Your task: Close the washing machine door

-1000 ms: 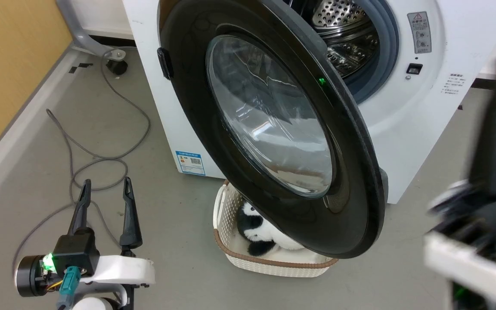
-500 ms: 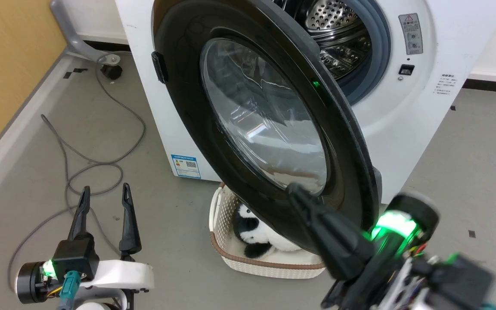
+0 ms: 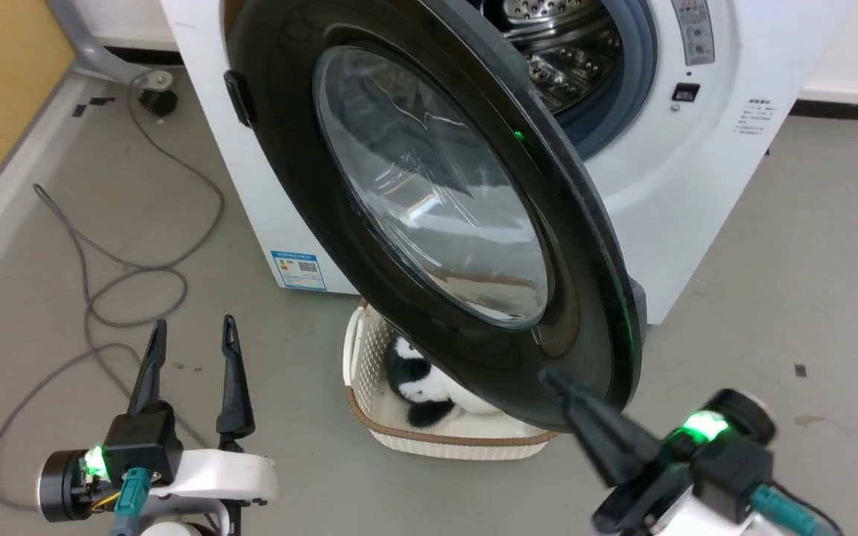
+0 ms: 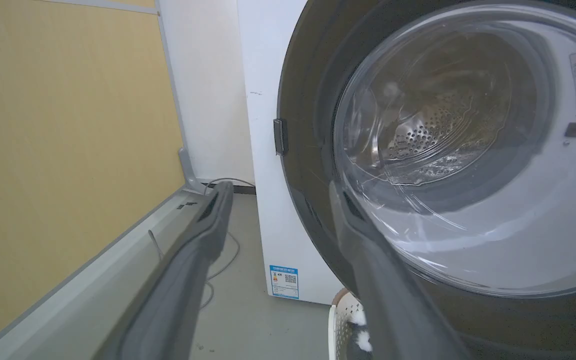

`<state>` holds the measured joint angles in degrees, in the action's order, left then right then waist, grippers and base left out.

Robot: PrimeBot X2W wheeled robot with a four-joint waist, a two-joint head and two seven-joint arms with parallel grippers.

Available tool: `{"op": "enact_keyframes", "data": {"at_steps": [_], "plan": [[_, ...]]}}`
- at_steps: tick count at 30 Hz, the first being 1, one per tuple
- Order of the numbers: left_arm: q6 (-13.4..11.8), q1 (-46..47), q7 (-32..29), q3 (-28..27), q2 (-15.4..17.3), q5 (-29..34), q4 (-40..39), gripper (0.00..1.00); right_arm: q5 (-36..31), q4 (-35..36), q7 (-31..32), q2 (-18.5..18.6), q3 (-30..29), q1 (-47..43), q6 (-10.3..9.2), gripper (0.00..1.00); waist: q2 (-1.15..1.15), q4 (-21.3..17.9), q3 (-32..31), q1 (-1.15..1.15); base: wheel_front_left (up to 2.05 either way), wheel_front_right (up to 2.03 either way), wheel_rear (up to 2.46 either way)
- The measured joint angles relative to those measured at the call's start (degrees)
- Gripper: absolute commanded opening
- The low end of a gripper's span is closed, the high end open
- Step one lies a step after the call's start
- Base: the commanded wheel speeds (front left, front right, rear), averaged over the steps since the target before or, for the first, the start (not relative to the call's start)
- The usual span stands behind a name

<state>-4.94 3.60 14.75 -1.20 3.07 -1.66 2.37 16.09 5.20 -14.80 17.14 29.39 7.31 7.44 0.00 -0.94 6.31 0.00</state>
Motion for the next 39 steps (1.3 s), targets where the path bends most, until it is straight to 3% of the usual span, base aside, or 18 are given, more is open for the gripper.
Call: {"op": "enact_keyframes", "data": {"at_steps": [19, 30, 39], "plan": [[-0.9, 4.4, 0.0, 2.1, -0.1, 1.1, -1.9, 1.00, -0.1, -6.8, 0.0, -0.4, -15.9, 5.8, 0.14, 0.00, 0.00, -0.5, 7.9, 0.00, 0.00, 0.00, 0.00], [-1.3, 9.6, 0.0, 3.9, -0.1, 1.2, -3.5, 1.00, 0.3, -14.1, 0.0, 2.1, -20.9, 19.0, 0.14, 0.00, 0.00, 0.3, 15.2, 0.00, 0.00, 0.00, 0.00], [-2.0, 12.9, 0.0, 5.0, -0.1, 1.5, -4.0, 1.00, -0.6, -21.4, 0.0, 5.1, -21.5, 30.1, 0.15, 0.00, 0.00, 1.6, 20.9, 0.01, 0.00, 0.00, 0.00]]}}
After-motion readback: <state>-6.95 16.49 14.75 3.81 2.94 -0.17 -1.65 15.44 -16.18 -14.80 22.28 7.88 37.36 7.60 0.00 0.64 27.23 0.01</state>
